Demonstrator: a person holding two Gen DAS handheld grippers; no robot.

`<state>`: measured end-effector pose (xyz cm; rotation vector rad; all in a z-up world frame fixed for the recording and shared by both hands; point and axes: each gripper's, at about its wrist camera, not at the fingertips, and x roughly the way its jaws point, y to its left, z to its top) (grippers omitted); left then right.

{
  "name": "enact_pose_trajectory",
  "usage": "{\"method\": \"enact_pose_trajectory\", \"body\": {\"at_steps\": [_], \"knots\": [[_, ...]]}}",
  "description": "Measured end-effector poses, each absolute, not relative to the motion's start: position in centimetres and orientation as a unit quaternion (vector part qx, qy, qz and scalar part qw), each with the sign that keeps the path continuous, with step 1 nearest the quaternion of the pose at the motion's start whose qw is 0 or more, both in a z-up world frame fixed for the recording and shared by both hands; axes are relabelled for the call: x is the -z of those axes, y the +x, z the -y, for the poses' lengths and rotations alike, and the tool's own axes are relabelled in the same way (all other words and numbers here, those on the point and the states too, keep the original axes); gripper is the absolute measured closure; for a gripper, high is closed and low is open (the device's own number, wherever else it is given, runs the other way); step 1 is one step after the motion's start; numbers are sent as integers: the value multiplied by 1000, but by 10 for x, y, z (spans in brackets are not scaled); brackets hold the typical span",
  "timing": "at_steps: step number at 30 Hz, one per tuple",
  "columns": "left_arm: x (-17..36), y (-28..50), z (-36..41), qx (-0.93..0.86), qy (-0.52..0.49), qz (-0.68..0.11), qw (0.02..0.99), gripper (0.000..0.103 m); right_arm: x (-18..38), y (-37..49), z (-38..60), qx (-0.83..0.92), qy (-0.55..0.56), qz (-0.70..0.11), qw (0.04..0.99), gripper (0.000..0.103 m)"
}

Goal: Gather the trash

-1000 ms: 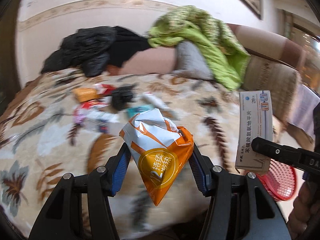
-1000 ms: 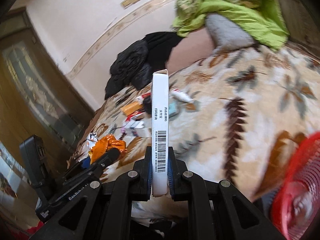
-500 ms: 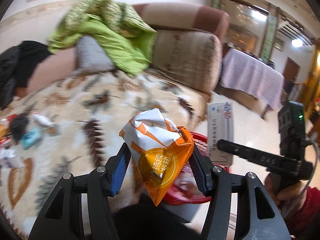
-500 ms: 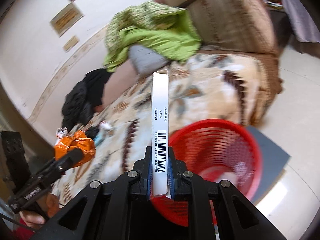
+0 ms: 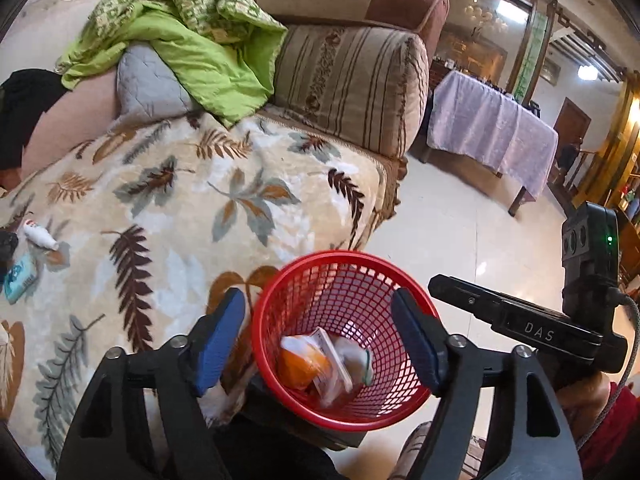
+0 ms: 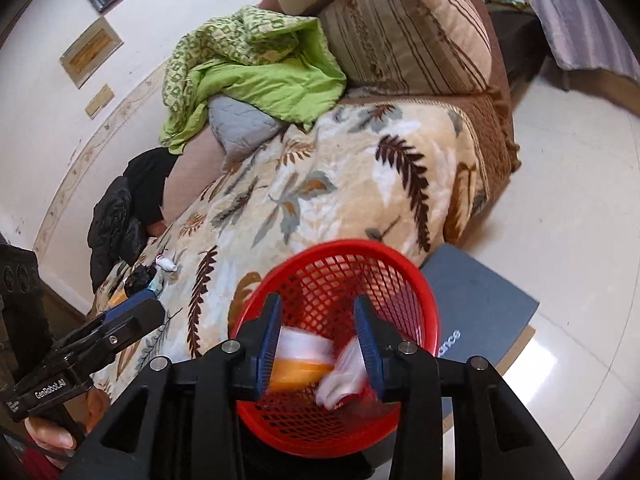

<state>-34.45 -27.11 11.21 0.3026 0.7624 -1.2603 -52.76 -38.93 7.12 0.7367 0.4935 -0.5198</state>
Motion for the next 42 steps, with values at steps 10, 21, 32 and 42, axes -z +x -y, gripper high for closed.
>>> {"method": "enact_pose_trajectory", "body": {"at_steps": [10, 21, 32, 42], "knots": [[-128, -315, 218, 526, 114, -332, 775, 27, -90, -490, 364, 213, 336, -229, 888, 62], [-122, -246, 123, 429, 67, -348, 831, 27, -93, -400, 311, 101, 299, -288, 904, 62], [-87, -142, -3, 246, -35, -381, 890, 27, -89, -294, 224, 2, 197, -359, 912, 62], [-57, -80, -92, 150, -132, -404, 893, 27, -79, -171, 158, -111, 107, -390, 908, 58]]}}
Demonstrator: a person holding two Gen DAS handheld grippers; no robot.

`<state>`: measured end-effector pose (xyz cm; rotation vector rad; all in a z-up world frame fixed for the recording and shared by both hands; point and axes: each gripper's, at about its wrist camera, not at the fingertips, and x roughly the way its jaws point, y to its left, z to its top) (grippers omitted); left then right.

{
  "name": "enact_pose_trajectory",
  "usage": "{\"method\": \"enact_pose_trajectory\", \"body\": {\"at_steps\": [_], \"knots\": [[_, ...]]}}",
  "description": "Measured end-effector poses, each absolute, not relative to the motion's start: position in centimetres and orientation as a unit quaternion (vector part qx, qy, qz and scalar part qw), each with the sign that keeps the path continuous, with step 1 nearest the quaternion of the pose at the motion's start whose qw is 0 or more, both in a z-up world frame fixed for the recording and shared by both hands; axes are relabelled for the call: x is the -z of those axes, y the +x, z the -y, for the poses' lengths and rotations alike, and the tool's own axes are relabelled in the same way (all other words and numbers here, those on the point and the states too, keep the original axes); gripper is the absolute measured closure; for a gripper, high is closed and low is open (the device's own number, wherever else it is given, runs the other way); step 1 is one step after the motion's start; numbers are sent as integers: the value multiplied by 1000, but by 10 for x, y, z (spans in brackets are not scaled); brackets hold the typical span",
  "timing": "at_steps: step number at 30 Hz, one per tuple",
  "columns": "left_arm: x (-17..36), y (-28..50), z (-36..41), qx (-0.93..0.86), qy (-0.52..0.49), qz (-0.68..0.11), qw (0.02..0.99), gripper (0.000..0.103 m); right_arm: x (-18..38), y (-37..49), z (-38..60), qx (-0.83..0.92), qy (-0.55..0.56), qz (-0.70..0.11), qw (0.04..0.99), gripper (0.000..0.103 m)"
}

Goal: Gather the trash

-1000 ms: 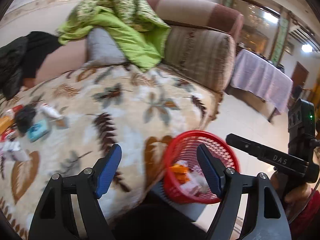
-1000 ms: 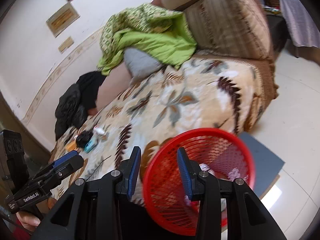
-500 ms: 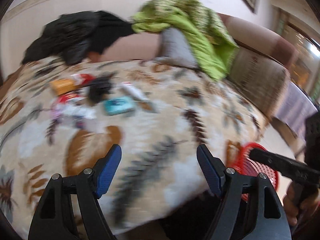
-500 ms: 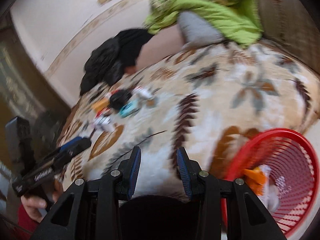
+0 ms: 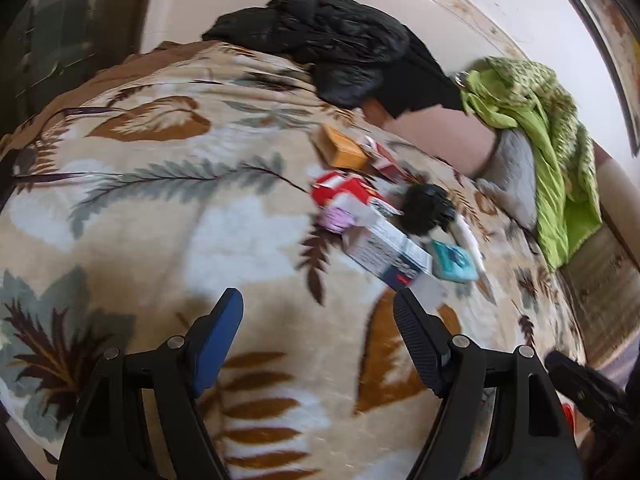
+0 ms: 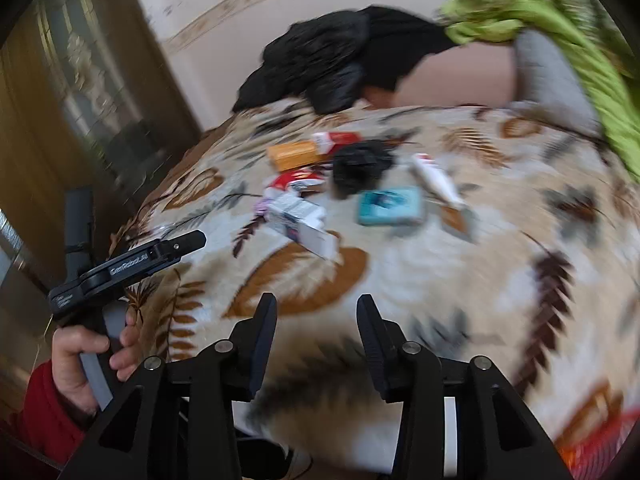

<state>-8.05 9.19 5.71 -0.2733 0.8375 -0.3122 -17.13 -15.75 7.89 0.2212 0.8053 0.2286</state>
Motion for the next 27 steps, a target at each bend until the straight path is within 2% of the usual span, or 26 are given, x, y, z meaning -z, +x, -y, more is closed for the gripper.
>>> {"method": "enact_pose_trajectory", "body": {"at_steps": [3, 5, 8, 14, 16, 18, 20, 27], "knots": [[-52, -78, -94, 142, -121, -413, 892, 27, -76, -133, 139, -122, 62, -393, 909, 52], [-48, -75, -95, 144, -122, -420, 888, 27, -73, -107, 126, -140, 27, -393, 909, 32], [-46, -72, -98, 140, -117, -420, 889, 27, -65, -73, 105, -155, -31, -389, 907, 29], [-44, -68, -100, 138, -117, -422, 888, 27, -37, -17, 84, -168, -106, -418, 886, 29], [-43, -67, -99, 140, -118, -423, 888, 27, -28, -8, 82, -174, -109, -428, 880, 32], [-44, -67, -98, 143, -118, -422, 887, 27, -19, -5, 77, -177, -114, -439, 873, 49], [-44, -66, -95, 145, -117, -422, 887, 27, -20, -13, 77, -181, -102, -430, 878, 55], [-45, -65, -85, 153, -114, -423, 886, 27, -47, -71, 104, -145, -22, -404, 903, 61]]}}
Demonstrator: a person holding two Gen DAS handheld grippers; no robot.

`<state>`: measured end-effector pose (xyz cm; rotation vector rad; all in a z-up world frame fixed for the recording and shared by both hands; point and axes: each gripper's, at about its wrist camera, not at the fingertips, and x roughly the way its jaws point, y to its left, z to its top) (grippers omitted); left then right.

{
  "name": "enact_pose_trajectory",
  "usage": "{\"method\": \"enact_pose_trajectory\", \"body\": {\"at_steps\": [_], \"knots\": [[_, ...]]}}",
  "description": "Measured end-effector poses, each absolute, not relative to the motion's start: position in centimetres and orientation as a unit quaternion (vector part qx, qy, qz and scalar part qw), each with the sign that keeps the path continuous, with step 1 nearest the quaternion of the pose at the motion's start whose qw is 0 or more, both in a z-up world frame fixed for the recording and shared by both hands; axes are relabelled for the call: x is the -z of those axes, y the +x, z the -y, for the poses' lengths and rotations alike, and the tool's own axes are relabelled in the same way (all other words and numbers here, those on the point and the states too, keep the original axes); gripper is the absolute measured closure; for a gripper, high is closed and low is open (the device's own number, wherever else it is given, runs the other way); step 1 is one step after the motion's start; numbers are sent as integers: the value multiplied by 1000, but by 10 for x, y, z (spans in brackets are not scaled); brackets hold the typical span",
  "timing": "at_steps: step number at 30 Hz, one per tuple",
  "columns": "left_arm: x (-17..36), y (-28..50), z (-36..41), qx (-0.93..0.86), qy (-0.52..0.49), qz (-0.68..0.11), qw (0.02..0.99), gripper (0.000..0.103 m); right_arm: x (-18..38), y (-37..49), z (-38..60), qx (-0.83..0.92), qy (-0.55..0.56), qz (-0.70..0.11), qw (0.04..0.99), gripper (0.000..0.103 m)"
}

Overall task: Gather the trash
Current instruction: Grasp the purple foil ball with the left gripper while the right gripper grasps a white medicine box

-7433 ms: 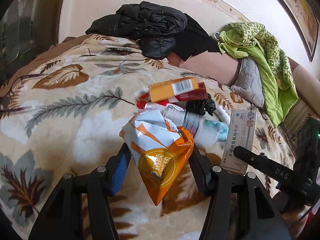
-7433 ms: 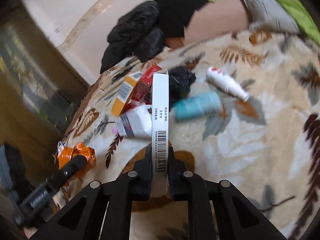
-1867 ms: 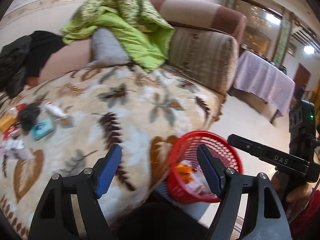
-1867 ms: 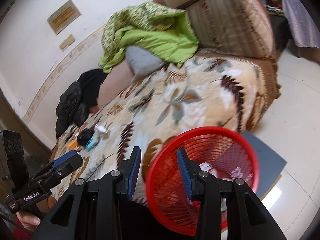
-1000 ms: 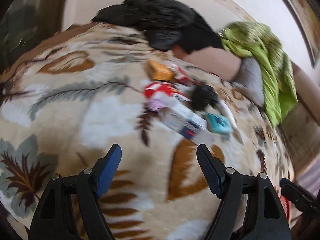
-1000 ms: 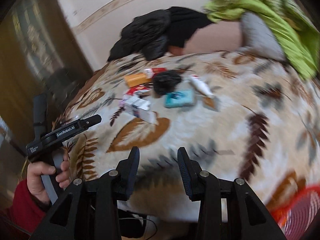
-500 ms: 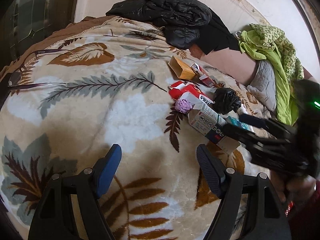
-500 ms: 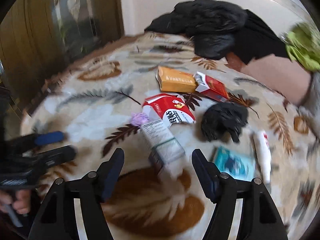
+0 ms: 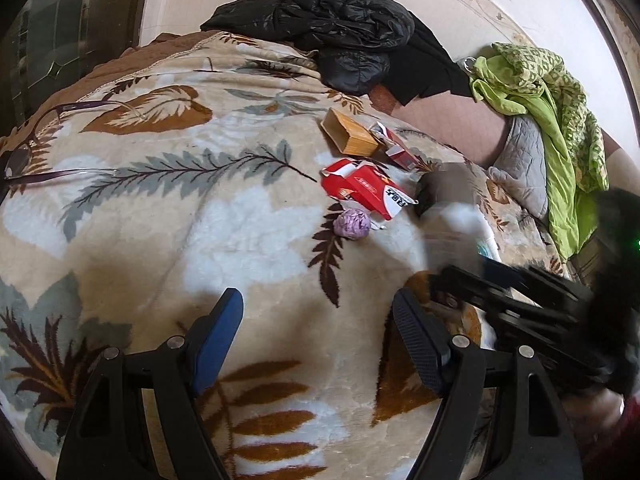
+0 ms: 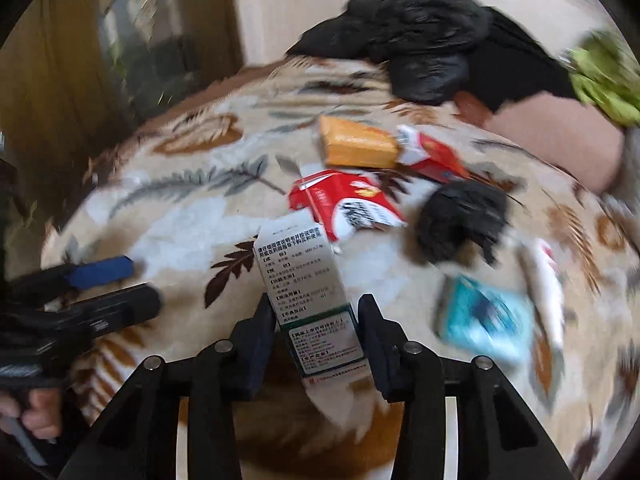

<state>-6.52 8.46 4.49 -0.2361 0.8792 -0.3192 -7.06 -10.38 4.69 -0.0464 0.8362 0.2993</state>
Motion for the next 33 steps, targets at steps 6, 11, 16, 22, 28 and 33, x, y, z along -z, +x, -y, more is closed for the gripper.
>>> {"method": "enact_pose_trajectory", "body": {"at_steps": [6, 11, 16, 22, 28, 33], "knots": [[-44, -45, -67, 150, -106, -424, 887, 27, -63, -127, 148, -88, 95, -361, 923, 68], [-37, -13, -52, 139, -109, -433, 884, 36, -79, -139, 158, -78, 116, -317, 938, 68], [-24, 15, -31, 140, -94, -446, 879, 47, -77, -133, 161, -76, 128, -317, 937, 68], [-15, 28, -14, 131, -49, -447, 884, 72, -75, -136, 157, -81, 121, -314, 938, 68], [-26, 11, -19, 138, -48, -431, 890, 73, -79, -142, 158, -73, 119, -299, 944, 68], [-46, -25, -25, 168, -52, -404, 898, 73, -84, -155, 165, -60, 141, -284, 947, 68]]}}
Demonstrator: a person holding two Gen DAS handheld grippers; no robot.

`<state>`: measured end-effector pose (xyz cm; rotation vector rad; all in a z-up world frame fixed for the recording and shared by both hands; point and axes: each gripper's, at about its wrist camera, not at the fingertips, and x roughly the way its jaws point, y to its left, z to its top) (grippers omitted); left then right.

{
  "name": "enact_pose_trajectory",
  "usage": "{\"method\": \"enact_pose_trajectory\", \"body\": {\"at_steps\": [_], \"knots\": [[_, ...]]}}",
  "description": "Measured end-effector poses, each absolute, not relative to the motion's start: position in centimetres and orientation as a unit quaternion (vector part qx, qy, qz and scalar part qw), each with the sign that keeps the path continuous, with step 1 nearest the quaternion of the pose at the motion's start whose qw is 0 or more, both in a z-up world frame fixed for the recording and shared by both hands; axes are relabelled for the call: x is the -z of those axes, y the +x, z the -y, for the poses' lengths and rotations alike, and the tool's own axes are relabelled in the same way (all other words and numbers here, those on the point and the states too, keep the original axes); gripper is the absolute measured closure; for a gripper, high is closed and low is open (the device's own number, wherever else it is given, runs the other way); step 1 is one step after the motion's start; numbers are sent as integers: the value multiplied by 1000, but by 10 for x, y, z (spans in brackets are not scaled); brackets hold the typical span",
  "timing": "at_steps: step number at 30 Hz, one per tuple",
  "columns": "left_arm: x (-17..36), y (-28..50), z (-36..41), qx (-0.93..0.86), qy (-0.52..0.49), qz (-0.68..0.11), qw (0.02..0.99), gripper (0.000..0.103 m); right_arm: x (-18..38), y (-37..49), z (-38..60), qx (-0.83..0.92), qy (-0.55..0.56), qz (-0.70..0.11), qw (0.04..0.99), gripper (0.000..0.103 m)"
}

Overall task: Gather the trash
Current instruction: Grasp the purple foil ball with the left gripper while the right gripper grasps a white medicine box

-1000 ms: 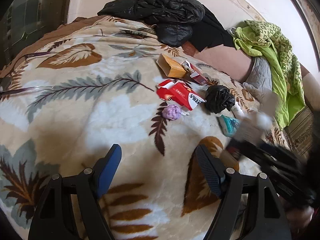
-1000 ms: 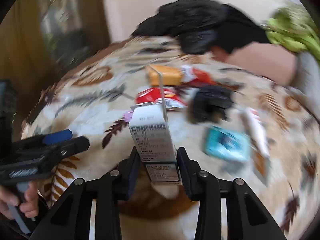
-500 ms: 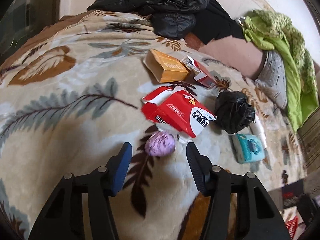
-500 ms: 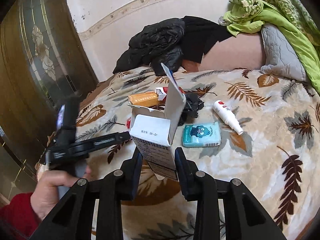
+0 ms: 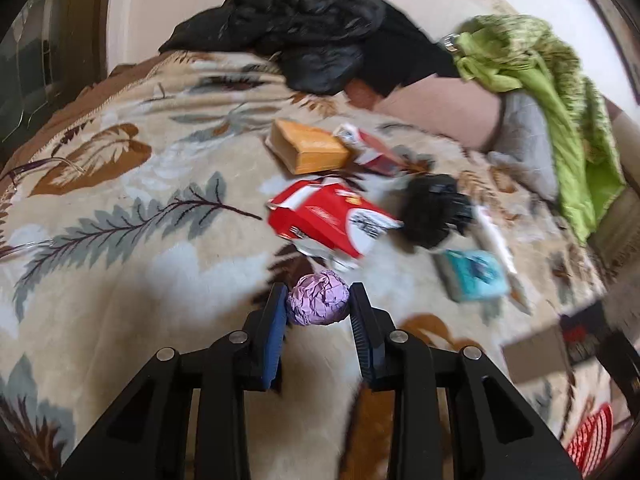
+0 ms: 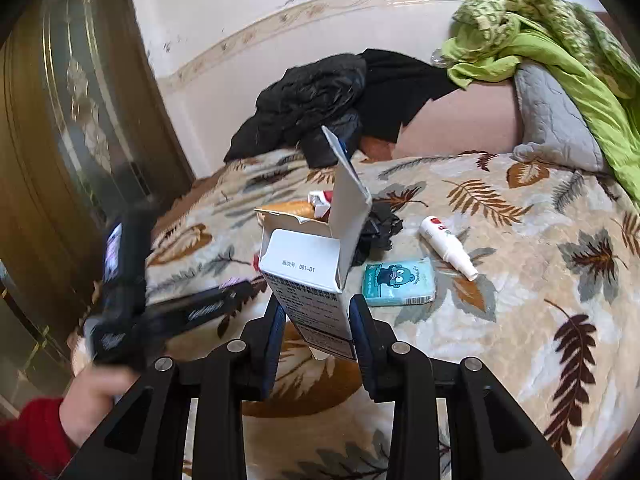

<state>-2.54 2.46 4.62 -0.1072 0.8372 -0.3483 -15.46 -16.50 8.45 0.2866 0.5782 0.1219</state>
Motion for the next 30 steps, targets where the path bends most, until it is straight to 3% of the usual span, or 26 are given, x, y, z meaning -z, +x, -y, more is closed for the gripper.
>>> {"method": "enact_pose_trajectory", "body": {"at_steps": [13, 30], "knots": [[-80, -131, -11, 200, 9, -321, 926, 73, -80, -215, 183, -41, 181, -283, 941, 68], [-73, -141, 25, 178, 102, -283, 937, 73, -74, -208, 191, -43, 203, -291, 934, 68]]}}
